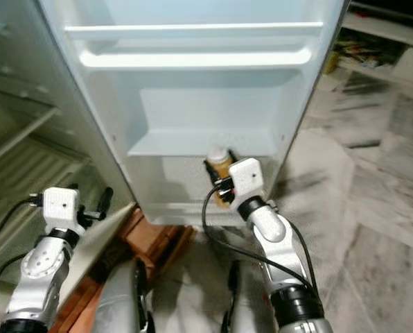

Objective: Restocking fridge

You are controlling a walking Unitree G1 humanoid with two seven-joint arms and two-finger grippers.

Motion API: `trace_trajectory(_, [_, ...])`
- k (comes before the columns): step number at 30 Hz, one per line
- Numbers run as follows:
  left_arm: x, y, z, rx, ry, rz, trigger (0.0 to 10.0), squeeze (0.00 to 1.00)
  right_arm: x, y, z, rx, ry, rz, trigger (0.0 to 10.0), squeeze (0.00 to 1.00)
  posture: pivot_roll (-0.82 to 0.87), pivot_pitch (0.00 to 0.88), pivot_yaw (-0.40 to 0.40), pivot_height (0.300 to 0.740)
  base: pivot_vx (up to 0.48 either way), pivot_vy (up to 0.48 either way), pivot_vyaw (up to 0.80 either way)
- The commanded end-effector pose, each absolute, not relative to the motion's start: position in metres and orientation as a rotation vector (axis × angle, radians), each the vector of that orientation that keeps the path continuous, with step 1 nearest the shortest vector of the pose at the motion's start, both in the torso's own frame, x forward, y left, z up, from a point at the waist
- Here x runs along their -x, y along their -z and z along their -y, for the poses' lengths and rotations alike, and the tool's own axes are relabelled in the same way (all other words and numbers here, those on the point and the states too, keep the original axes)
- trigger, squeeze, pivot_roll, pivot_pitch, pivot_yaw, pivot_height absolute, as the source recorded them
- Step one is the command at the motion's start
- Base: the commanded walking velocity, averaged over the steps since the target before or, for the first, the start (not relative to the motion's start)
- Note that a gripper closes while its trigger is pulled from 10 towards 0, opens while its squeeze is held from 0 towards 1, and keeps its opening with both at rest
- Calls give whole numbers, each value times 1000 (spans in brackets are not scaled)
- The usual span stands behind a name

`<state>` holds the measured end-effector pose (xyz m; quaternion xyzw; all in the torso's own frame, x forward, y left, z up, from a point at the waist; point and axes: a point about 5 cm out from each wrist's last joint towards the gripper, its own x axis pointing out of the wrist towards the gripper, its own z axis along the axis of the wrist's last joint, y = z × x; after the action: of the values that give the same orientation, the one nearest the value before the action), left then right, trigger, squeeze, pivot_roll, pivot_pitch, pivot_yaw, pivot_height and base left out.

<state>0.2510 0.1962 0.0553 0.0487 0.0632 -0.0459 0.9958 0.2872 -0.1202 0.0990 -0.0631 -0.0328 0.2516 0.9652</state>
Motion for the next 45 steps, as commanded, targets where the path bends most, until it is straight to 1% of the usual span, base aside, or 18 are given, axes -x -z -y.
trace_trajectory(1, [-248,-54,-202,-112,81,-145,10000,0,-288,-96,115,130,-559,45,10000,0,81,61,27,578,0,0,0])
trace_trajectory(3, [-243,-54,-208,-125,71,-163,10000,0,-289,-90,103,152,-634,22,10000,0,95,79,29,578,0,0,0])
trace_trajectory(6, [-238,-54,-213,-139,61,-171,10000,0,-291,-84,96,186,-666,17,10000,0,118,106,28,578,0,0,0])
trace_trajectory(11, [-226,-56,-216,-146,51,-180,10000,0,-306,-80,87,280,-638,44,10000,0,157,143,30,578,0,0,0])
trace_trajectory(19, [-207,-61,-223,-157,28,-199,10000,0,-331,-96,75,499,-553,188,10000,0,212,188,40,578,0,0,0])
trace_trajectory(22, [-200,-62,-226,-165,30,-212,10000,0,-337,-94,72,533,-537,166,10000,0,229,209,46,578,0,0,0])
trace_trajectory(27, [-192,-66,-227,-171,29,-220,10000,0,-336,-86,73,593,-539,146,10000,0,258,241,48,578,0,0,0])
trace_trajectory(33, [-175,-69,-230,-178,21,-250,10000,0,-337,-79,77,598,-511,111,10000,0,274,283,56,578,0,0,0])
trace_trajectory(40, [-164,-73,-233,-188,11,-269,10000,0,-337,-75,83,594,-471,85,10000,0,290,327,66,578,0,0,0])
trace_trajectory(45, [-154,-75,-234,-195,-1,-288,10000,0,-341,-88,81,656,-444,197,10000,0,300,346,73,578,0,0,0])
